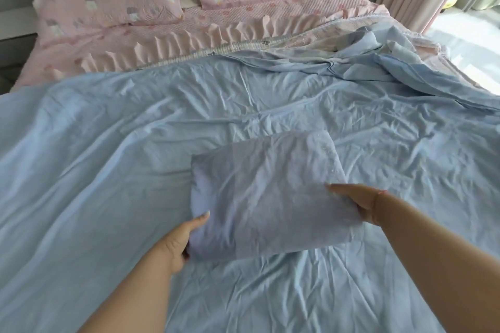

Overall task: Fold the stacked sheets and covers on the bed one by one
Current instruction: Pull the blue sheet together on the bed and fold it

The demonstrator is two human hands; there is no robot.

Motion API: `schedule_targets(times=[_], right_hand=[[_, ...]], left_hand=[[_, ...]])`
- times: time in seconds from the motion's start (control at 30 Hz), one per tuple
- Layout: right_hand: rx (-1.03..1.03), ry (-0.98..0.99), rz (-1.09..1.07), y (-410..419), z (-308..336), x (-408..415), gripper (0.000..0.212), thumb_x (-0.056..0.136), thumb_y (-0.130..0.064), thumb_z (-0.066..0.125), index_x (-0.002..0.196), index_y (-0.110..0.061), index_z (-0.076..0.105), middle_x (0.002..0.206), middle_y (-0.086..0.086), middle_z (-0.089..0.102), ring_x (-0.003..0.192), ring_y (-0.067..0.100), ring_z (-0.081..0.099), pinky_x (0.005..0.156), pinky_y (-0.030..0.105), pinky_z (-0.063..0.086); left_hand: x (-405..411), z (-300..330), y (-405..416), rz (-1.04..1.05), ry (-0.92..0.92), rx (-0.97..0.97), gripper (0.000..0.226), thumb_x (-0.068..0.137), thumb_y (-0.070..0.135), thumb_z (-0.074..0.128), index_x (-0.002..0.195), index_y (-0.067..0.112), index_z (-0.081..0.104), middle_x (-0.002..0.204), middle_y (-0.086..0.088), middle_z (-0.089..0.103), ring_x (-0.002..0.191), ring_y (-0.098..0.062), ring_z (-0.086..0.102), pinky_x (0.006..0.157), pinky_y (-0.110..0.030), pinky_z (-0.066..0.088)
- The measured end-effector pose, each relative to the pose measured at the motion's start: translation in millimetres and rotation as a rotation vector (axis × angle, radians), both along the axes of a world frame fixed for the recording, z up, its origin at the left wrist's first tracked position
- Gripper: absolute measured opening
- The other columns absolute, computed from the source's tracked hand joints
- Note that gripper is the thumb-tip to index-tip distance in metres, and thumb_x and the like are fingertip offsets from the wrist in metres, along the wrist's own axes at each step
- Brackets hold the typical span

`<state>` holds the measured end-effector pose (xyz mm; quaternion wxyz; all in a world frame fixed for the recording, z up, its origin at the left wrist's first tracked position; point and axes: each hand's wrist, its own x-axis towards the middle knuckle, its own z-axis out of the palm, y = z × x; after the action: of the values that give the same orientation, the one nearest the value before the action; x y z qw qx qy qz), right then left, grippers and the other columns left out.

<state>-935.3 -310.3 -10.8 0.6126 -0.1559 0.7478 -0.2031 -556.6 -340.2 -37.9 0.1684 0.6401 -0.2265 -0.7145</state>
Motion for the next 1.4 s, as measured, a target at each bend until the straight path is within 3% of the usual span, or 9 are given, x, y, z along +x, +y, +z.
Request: schedule_targets(times=[0.07, 0.23, 0.37, 0.6, 0.73, 0.9, 1.1, 1.3, 1.4], right_hand=[[-0.124, 0.213, -0.068, -17.0, -2.9, 7.2, 0.052, 0.076, -0.043, 0.075, 0.102, 0.001, 0.062, 0.090, 0.016, 0.063, 0.071, 0.029, 0.062, 0.067, 0.034, 0.051], [-0.342, 0.853, 0.285, -38.6, -0.7, 28.9, 0.083, 0.083, -0.057, 0.057, 0.149, -0.023, 0.020, 0.149, 0.010, 0.029, 0.137, 0.031, 0.028, 0.110, 0.042, 0.027], [-0.358, 0.959, 0.706, -60.8, -11.7, 51.4, 0.072, 0.088, -0.069, 0.031, 0.149, -0.044, 0.002, 0.160, -0.004, -0.001, 0.147, 0.020, -0.006, 0.117, 0.052, 0.003], [-0.261, 0.875, 0.933, -41.8, -82.9, 60.3, 0.068, 0.085, -0.075, 0.012, 0.144, -0.052, -0.012, 0.158, -0.008, -0.019, 0.145, 0.018, -0.019, 0.118, 0.050, -0.005], [-0.274, 0.902, 0.828, -47.3, -87.5, 54.9, 0.073, 0.084, -0.076, 0.024, 0.146, -0.050, -0.004, 0.159, -0.006, -0.010, 0.146, 0.019, -0.011, 0.119, 0.045, -0.002], [-0.101, 0.789, 0.112, -60.6, -78.3, 31.2, 0.107, 0.070, -0.076, 0.055, 0.148, -0.014, 0.015, 0.150, 0.010, 0.023, 0.140, 0.030, 0.021, 0.114, 0.040, 0.021], [-0.022, 0.427, -0.083, -67.6, -78.1, 12.6, 0.092, 0.064, -0.067, 0.072, 0.128, -0.005, 0.049, 0.114, 0.013, 0.059, 0.089, 0.027, 0.058, 0.077, 0.032, 0.045], [0.088, 0.243, -0.101, -67.4, -132.4, -14.5, 0.131, 0.015, -0.090, 0.069, 0.126, -0.022, 0.058, 0.134, 0.005, 0.054, 0.105, 0.030, 0.064, 0.094, 0.048, 0.049], [0.032, 0.232, -0.162, -61.9, -112.1, -0.2, 0.130, 0.021, -0.090, 0.067, 0.129, -0.019, 0.055, 0.133, 0.009, 0.055, 0.111, 0.031, 0.060, 0.097, 0.046, 0.047]], left_hand=[[-4.1, -3.2, -15.4, 0.104, -0.072, -0.085, 0.048, 0.070, 0.039, 0.078, 0.106, 0.009, 0.072, 0.103, -0.013, 0.074, 0.095, -0.029, 0.069, 0.095, -0.045, 0.051], [-31.0, 12.0, -43.5, -0.200, -0.891, -0.569, 0.078, 0.078, 0.053, 0.071, 0.140, 0.012, 0.046, 0.137, -0.018, 0.053, 0.126, -0.034, 0.051, 0.103, -0.044, 0.041], [-84.9, 15.3, -57.9, -0.634, -1.046, -0.839, 0.066, 0.095, 0.055, 0.043, 0.153, 0.033, 0.020, 0.161, -0.009, 0.017, 0.147, -0.025, 0.016, 0.117, -0.043, 0.015], [-105.4, -72.7, -18.7, -0.935, -1.168, -0.694, 0.075, 0.084, 0.068, -0.007, 0.151, 0.035, -0.015, 0.163, -0.002, -0.012, 0.149, -0.022, -0.014, 0.117, -0.055, -0.007], [-102.6, -83.1, -20.9, -0.908, -1.167, -0.649, 0.090, 0.071, 0.068, -0.018, 0.153, 0.031, -0.012, 0.162, -0.002, -0.014, 0.148, -0.022, -0.017, 0.115, -0.053, -0.012], [-80.6, -77.1, -40.0, -0.733, -1.227, -0.545, 0.082, 0.092, 0.067, 0.013, 0.155, 0.017, -0.006, 0.163, -0.007, -0.010, 0.149, -0.026, -0.011, 0.116, -0.055, -0.002], [-71.1, -74.0, -53.9, -0.224, -1.211, -0.322, 0.095, 0.085, 0.070, 0.044, 0.145, -0.002, 0.025, 0.143, -0.026, 0.038, 0.128, -0.040, 0.039, 0.102, -0.048, 0.035], [-47.8, -67.1, -68.4, -0.015, -0.851, -0.134, 0.090, 0.084, 0.072, 0.047, 0.126, -0.007, 0.053, 0.133, -0.026, 0.055, 0.122, -0.040, 0.052, 0.097, -0.041, 0.042], [-42.0, -55.6, -59.2, 0.150, -0.590, -0.143, 0.080, 0.084, 0.063, 0.059, 0.126, -0.005, 0.054, 0.130, -0.021, 0.057, 0.118, -0.038, 0.054, 0.095, -0.040, 0.043]])
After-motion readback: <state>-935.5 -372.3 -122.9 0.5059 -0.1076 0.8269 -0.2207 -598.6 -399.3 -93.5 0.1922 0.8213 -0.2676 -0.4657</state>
